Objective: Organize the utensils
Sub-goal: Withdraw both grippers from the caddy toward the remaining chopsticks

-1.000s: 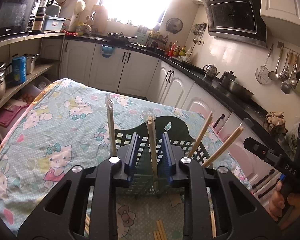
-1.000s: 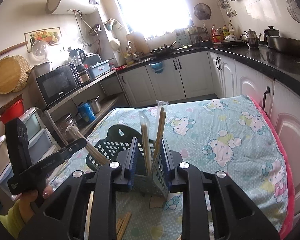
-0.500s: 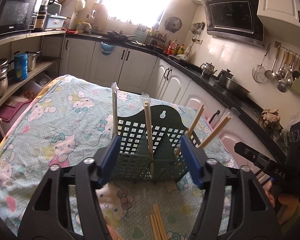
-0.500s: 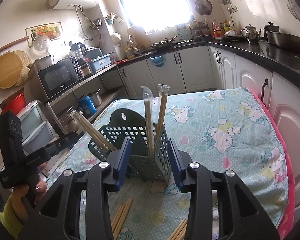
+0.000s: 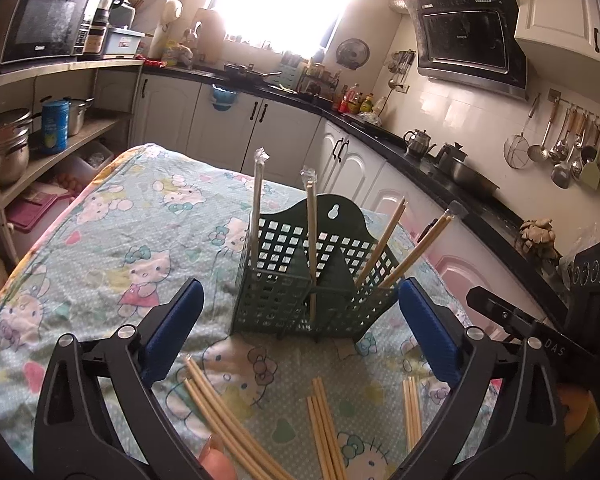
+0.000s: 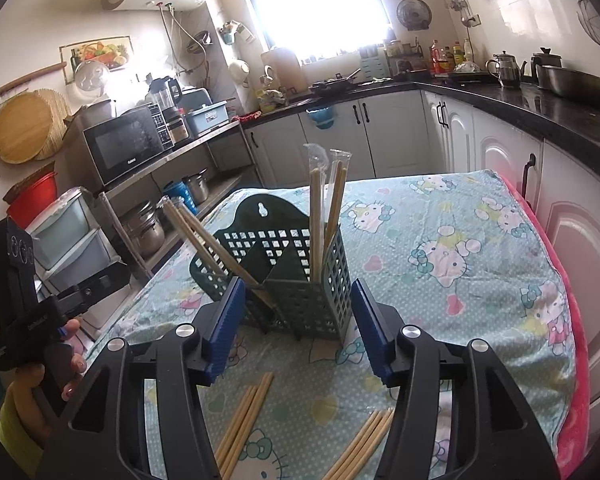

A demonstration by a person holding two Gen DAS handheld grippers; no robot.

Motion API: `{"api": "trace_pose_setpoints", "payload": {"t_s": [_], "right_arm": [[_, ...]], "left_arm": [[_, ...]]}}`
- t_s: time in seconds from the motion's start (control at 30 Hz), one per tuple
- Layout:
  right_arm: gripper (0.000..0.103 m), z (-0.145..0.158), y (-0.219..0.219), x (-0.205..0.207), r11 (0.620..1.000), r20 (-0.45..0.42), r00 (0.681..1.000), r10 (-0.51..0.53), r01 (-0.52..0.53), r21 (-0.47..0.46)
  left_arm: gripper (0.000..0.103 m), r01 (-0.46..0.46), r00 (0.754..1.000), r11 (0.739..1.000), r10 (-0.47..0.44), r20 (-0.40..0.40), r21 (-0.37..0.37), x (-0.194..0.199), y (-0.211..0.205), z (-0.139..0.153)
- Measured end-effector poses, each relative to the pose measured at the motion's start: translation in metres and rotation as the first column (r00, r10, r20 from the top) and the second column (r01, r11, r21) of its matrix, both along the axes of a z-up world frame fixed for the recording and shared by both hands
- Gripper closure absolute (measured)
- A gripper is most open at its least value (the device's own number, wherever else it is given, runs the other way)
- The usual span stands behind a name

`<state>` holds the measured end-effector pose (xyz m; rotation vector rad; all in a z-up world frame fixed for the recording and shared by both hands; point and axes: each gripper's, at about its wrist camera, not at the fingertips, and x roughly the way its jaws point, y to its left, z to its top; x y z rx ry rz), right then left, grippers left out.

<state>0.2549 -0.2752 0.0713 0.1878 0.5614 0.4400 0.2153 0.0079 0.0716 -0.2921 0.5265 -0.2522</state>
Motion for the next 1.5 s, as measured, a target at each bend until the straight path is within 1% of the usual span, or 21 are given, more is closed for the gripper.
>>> {"api": "trace_pose_setpoints", "payload": {"t_s": [0.4, 0.67, 0.93, 1.17, 1.37, 1.4, 1.5], "right_arm": [[0.049, -0.007, 0.005, -0.022, 1.000, -0.010, 1.000, 0.017, -0.017, -0.020], [0.049, -0.016, 0.016, -0.031, 0.999, -0.023, 0.999, 0.036, -0.037, -0.037], [0.049, -0.026, 0.031, -0.038, 0.996, -0.036, 0.997, 0.064, -0.066, -0.057], [0.049, -0.038, 0.043, -0.039, 0.993, -0.067, 0.994, 0.087, -0.092, -0.075], [0.049, -0.050, 0.055, -0.040, 0.990, -0.091, 0.990, 0.107, -0.115, -0.086], [0.049, -0.051, 0.056, -0.040, 0.989, -0.094, 0.990, 0.109, -0.118, -0.089], [0.049, -0.056, 0.062, -0.039, 0.987, -0.108, 0.987, 0.116, -0.127, -0.098]], "left_arm": [[0.013, -0.022, 0.999, 1.000, 0.022, -0.028, 0.003, -0.018, 0.009, -0.013], [0.013, -0.045, 0.997, 0.999, 0.046, -0.057, 0.013, -0.030, 0.018, -0.025], [0.013, -0.080, 0.991, 0.997, 0.082, -0.104, 0.018, -0.038, 0.033, -0.041], [0.013, -0.104, 0.982, 0.994, 0.106, -0.154, 0.022, -0.042, 0.043, -0.059], [0.013, -0.108, 0.975, 0.994, 0.112, -0.193, 0.030, -0.044, 0.047, -0.073], [0.014, -0.108, 0.974, 0.994, 0.112, -0.196, 0.030, -0.044, 0.048, -0.075], [0.024, -0.100, 0.972, 0.994, 0.106, -0.210, 0.037, -0.045, 0.048, -0.081]]}}
